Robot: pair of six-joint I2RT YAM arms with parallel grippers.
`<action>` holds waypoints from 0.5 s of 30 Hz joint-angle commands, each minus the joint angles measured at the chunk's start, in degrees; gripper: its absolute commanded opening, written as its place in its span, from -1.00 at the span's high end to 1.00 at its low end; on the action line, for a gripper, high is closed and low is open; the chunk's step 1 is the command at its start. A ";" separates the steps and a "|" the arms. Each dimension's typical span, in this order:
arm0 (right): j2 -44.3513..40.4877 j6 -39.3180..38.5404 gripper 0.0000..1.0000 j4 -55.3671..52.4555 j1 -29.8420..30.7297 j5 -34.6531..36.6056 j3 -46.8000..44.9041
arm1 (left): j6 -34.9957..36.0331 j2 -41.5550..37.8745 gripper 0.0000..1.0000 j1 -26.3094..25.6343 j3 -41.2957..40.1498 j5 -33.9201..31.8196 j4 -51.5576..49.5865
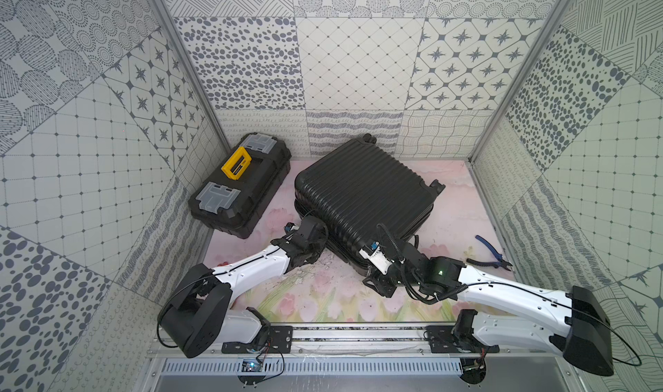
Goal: Close the suitcase zippers
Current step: Adjust the suitcase at the center of the board.
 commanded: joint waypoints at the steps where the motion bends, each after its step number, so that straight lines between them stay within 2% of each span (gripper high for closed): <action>1: -4.64 5.63 -0.29 1.85 -4.58 7.36 -0.84 | -4.07 2.21 1.00 -0.12 1.87 12.74 4.58; 4: -8.37 9.44 -0.59 -0.89 -9.50 4.30 -0.25 | -4.17 2.99 1.00 -0.10 2.24 12.72 4.75; 7: -10.83 13.29 -0.80 -3.21 -15.86 1.05 1.69 | -4.08 2.64 1.00 -0.11 2.35 12.39 4.63; 11: -13.33 21.72 -0.87 -0.86 -23.07 -2.23 2.22 | -3.40 2.37 1.00 -0.08 2.78 12.36 4.54; 15: -11.17 29.11 -0.94 3.44 -28.92 -5.92 2.13 | -2.87 2.73 1.00 -0.18 3.72 13.04 4.40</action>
